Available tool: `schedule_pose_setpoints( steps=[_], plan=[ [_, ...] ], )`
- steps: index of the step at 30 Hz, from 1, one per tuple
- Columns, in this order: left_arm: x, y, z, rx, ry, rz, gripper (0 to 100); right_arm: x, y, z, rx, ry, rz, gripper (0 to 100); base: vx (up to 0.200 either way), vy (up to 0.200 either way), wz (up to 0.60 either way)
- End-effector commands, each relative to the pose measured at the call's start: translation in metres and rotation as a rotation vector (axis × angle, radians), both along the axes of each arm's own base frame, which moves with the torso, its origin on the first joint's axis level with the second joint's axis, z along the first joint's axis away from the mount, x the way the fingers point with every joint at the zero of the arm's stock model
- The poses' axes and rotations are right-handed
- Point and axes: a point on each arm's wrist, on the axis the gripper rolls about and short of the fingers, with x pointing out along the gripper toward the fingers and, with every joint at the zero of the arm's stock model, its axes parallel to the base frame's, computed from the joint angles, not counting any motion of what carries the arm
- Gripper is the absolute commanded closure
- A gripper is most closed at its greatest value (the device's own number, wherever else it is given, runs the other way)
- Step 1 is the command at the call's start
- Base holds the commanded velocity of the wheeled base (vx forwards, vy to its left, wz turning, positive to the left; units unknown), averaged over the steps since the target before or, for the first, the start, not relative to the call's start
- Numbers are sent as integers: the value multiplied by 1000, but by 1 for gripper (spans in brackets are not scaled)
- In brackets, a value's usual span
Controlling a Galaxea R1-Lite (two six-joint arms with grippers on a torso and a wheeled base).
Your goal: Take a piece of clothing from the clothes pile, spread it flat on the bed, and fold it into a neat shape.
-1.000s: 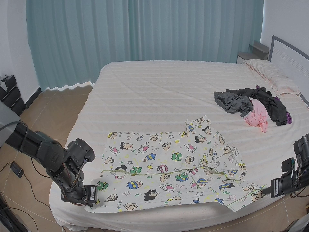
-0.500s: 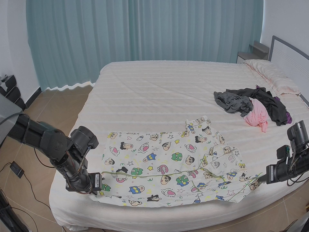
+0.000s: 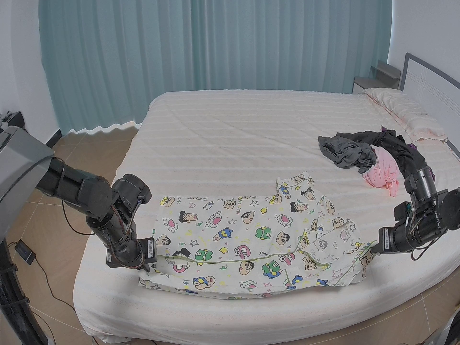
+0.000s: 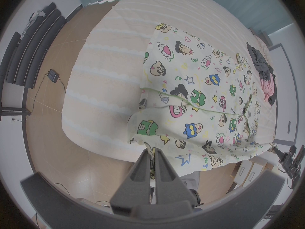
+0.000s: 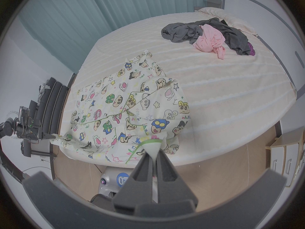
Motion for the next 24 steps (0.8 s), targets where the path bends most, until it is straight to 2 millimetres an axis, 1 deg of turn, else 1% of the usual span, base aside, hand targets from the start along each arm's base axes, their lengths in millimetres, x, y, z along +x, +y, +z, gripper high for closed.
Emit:
schedule_pose_setpoints(
  steps=[1,5,8,11,14,17,24],
  plan=[
    [13,4,-9,1,10,26,100,17,0,-10,0,27,-4,100,0,0,0],
    [19,2,-19,7,39,28,100,24,0,-12,5,28,-9,100,0,0,0],
    [30,3,-25,4,38,54,100,34,0,-16,-1,10,-15,100,0,0,0],
    [34,3,-26,2,34,69,100,38,1,-18,2,-11,-20,100,0,0,0],
    [42,3,-27,-6,23,91,100,47,1,-22,6,-32,-22,100,0,0,0],
    [46,3,-29,-7,21,107,100,50,0,-24,5,-32,-27,100,0,0,0],
    [64,4,-34,-16,19,163,100,62,-1,-28,6,-33,-36,100,0,0,0]
  ],
)
